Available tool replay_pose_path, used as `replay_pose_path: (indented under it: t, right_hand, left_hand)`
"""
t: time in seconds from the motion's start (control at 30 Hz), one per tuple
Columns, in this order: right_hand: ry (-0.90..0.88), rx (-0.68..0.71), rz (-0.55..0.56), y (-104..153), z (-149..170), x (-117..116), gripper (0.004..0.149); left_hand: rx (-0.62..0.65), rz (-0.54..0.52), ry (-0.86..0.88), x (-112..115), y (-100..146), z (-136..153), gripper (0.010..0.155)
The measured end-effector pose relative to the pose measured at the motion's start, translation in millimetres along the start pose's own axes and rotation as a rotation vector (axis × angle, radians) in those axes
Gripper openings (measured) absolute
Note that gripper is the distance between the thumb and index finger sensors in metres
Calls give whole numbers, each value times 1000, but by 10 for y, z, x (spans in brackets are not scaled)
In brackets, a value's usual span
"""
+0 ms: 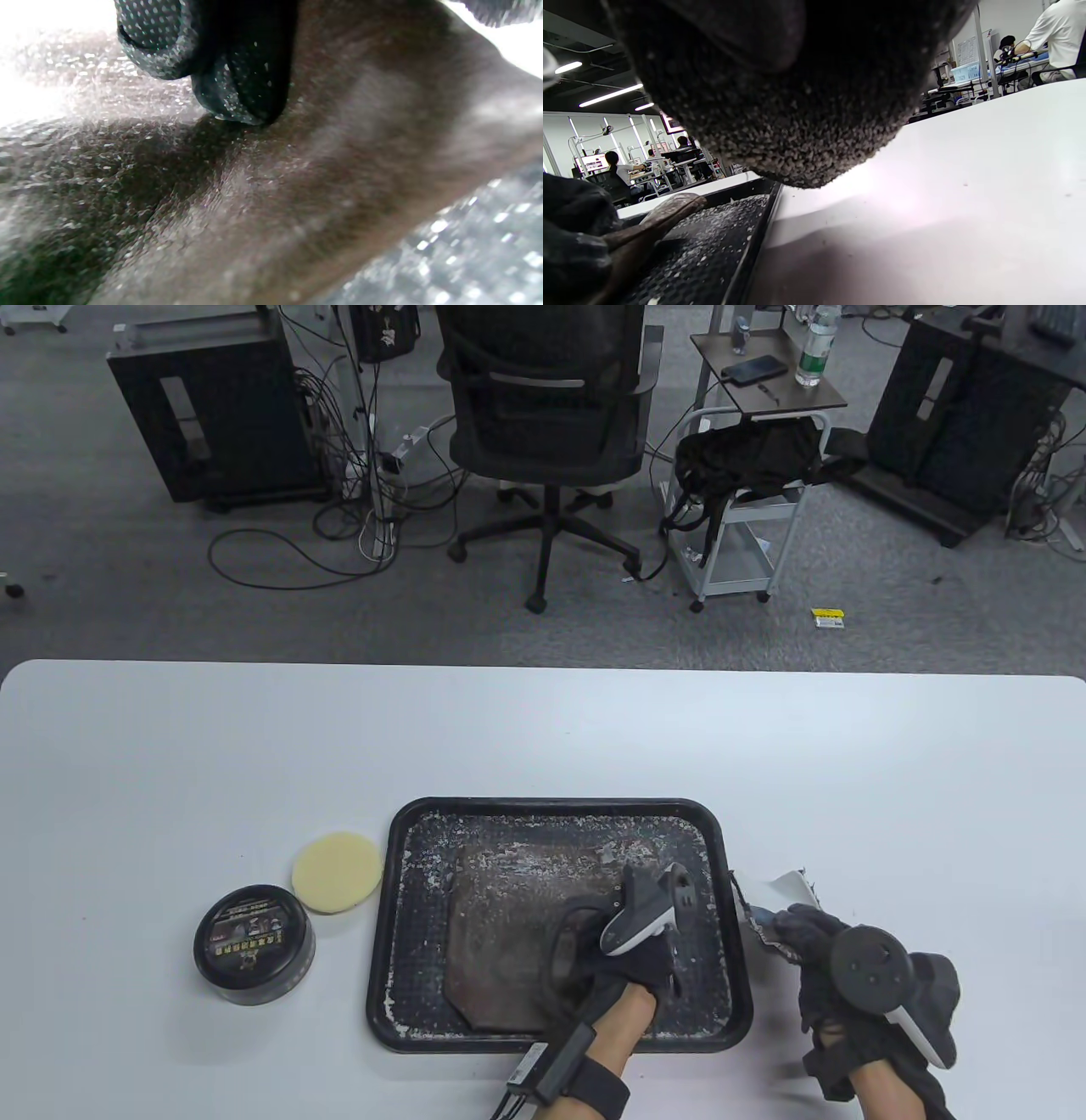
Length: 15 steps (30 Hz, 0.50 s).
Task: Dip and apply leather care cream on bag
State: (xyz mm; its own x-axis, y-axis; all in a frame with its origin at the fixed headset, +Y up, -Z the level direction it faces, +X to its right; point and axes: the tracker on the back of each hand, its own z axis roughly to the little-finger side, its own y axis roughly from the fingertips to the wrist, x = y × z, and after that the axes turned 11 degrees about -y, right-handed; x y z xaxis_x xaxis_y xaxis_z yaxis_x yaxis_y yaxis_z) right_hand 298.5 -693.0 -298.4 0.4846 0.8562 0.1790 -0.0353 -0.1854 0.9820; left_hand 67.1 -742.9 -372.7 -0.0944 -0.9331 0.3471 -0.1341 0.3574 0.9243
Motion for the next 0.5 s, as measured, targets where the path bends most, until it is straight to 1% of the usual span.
replay_pose_path:
  t: [0.1,0.13,0.17,0.2,0.37,0.5]
  right_hand:
    - [-6,-3,4,1,8,9,48]
    - [-6,-5,4,0,11,10,48]
    - [-4,-7,5,2,8,13,48]
    - [-3,-7,5,2,8,13,48]
    - [-1,-34,43,15,25,50,48]
    - [-62,-75,92,25,81,111,48]
  left_hand:
    - [32,-37,151,-80,54,128,48]
    - [51,-61,219,-128,91,174,48]
    - [76,-65,301,-186,107,234,48]
    - [96,-73,348,-230,129,263,48]
    - [210,-131,666,-561,303,387,48]
    - [306,-177,882,-773,451,434,48]
